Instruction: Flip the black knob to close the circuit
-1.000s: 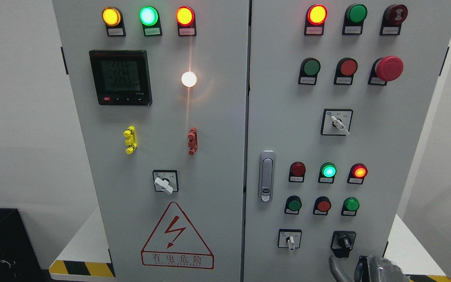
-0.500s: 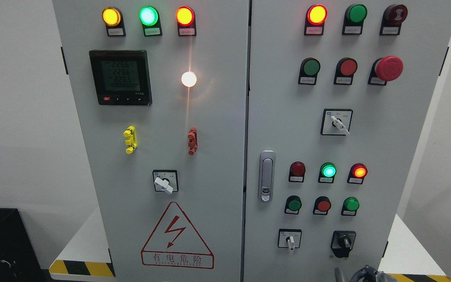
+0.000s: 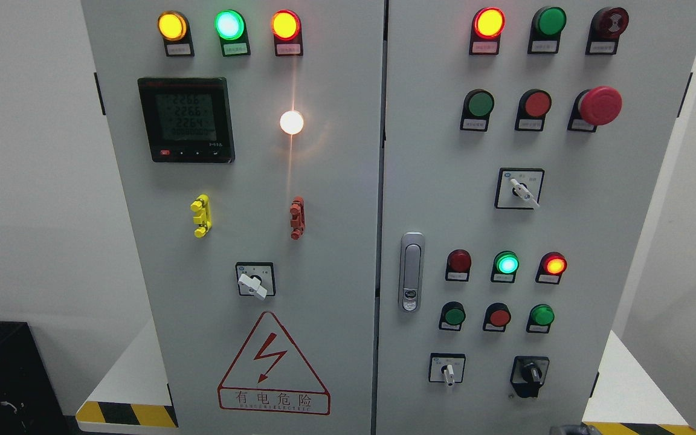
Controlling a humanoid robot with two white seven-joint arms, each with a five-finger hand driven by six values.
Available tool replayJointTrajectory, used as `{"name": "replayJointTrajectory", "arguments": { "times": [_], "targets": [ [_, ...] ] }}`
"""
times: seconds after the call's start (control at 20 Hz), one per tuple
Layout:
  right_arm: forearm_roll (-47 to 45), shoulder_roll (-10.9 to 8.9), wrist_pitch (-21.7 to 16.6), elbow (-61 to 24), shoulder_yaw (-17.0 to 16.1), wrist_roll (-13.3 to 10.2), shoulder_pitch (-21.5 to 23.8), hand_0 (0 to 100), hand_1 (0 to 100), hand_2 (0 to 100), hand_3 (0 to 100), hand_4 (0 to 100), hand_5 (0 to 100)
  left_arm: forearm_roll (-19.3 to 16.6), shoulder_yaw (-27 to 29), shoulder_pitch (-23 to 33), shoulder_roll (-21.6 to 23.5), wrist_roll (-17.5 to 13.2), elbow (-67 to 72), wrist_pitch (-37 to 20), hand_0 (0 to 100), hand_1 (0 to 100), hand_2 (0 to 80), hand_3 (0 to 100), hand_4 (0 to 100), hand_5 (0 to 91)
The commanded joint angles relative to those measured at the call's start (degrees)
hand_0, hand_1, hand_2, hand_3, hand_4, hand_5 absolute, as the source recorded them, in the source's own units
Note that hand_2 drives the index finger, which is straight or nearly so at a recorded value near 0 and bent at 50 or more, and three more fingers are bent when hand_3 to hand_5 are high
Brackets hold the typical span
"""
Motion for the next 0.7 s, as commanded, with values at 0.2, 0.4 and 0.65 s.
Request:
{"name": "replayJointTrajectory", "arguments": {
  "times": [0.2, 0.4, 0.65],
  "targets": [
    [-19.0, -0.06, -7.5, -4.2, 4.3, 0.5, 5.8, 0, 10, 28, 48, 46, 32, 0.0, 0.0, 1.2, 0.0, 0.0, -1.7, 0.0, 12, 56, 0.0, 0, 0, 0.0],
    [-22.0, -0.15, -9.4, -3.6, 5.7, 2.8, 7.1, 0, 6, 20, 36, 34, 20, 0.0, 0.0, 1.3, 0.0, 0.0, -1.7, 0.0, 12, 56, 0.0, 0, 0, 0.0],
    [-23.8, -0.15, -12.9, -2.0, 5.9, 7.1, 8.2, 0, 1, 8, 21, 17, 2, 0.0, 0.0, 1.3, 0.0, 0.0, -1.7, 0.0, 12, 56, 0.0, 0, 0, 0.0]
  ]
}}
